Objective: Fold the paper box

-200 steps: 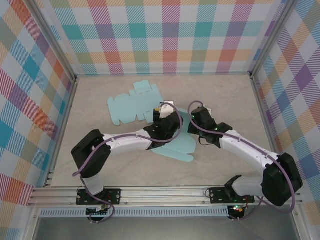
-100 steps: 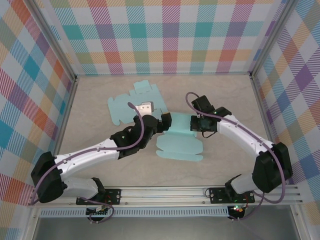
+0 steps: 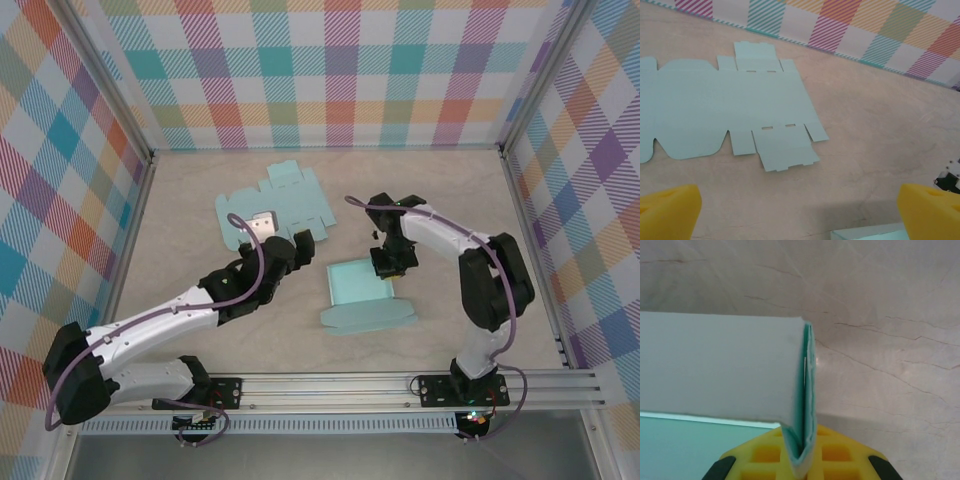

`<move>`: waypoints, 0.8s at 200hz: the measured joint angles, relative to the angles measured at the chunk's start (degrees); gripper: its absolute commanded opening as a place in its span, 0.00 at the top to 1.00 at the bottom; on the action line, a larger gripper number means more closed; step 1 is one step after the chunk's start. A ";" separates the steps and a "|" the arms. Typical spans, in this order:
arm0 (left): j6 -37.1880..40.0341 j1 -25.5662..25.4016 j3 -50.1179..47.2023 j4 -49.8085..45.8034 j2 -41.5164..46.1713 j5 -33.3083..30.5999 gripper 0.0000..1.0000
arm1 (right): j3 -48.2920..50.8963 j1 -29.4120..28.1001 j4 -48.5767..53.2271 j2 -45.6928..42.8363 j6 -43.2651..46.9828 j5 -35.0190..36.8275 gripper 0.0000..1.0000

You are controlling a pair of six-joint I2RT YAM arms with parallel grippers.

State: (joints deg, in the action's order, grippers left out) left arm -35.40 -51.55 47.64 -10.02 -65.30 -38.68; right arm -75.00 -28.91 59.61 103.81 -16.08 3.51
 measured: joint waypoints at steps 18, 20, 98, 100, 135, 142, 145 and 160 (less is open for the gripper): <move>-0.42 0.00 -0.74 -0.85 1.57 -0.48 0.00 | -2.71 0.07 -0.20 4.28 0.33 1.09 1.00; -0.44 0.02 -0.79 -0.90 1.70 -0.52 0.00 | -3.02 0.07 -0.17 4.66 0.31 1.18 1.00; -1.07 0.13 -1.84 -2.56 5.33 -3.65 0.00 | -12.48 -0.96 5.42 15.06 -1.05 11.41 1.00; -1.07 0.13 -1.84 -2.56 5.33 -3.74 0.00 | -12.63 -1.09 5.60 15.23 -1.16 11.67 1.00; -1.05 0.37 -1.99 -3.41 5.40 -5.20 0.00 | -16.09 -4.33 9.25 18.88 -4.70 18.93 1.00; -1.05 0.37 -2.03 -3.48 5.40 -5.49 0.00 | -16.68 -4.92 9.94 19.58 -5.49 20.48 1.00; -1.05 0.37 -2.03 -3.48 5.40 -5.62 0.00 | -16.96 -5.16 10.29 19.93 -5.86 21.14 1.00; -1.03 0.37 -2.03 -3.48 5.38 -6.05 0.00 | -17.94 -6.12 11.63 21.31 -7.39 23.98 1.00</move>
State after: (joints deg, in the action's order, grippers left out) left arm -36.42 -51.18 45.60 -13.50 -59.92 -44.73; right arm -92.95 -35.03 71.24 125.12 -23.46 27.49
